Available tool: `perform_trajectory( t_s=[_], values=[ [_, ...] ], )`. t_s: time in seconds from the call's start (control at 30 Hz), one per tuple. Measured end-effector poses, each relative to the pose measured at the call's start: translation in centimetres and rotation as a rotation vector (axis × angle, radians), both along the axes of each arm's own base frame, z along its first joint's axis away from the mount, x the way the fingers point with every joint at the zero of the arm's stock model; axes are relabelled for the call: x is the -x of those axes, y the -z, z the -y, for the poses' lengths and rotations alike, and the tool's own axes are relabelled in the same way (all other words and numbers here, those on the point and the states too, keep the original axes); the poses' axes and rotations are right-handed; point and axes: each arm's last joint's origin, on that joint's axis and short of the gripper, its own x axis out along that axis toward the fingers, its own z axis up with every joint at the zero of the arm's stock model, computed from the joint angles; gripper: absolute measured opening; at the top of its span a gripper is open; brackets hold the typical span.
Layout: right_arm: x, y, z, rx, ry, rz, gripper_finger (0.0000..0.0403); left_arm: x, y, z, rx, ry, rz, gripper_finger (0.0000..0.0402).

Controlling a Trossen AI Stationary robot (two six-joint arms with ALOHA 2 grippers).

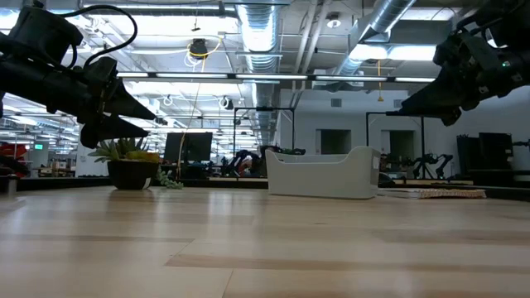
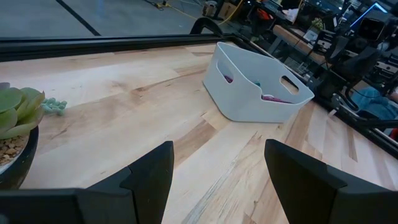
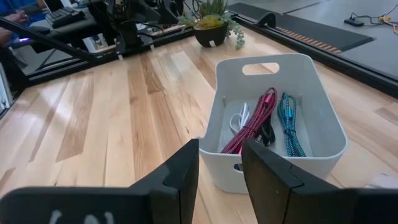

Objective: Pick and place USB-C Cables
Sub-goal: Return to Home Position

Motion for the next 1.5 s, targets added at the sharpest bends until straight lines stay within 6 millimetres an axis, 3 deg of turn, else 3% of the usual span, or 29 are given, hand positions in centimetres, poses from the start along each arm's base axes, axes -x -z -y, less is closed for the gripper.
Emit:
perform_trajectory(
  t_s=[1.5],
  values=[
    [0.06, 0.2, -0.01, -0.002, 0.0, -0.021, 0.0145, 0.0, 0.0, 0.0, 0.0, 0.0, 0.0, 0.024]
  ],
)
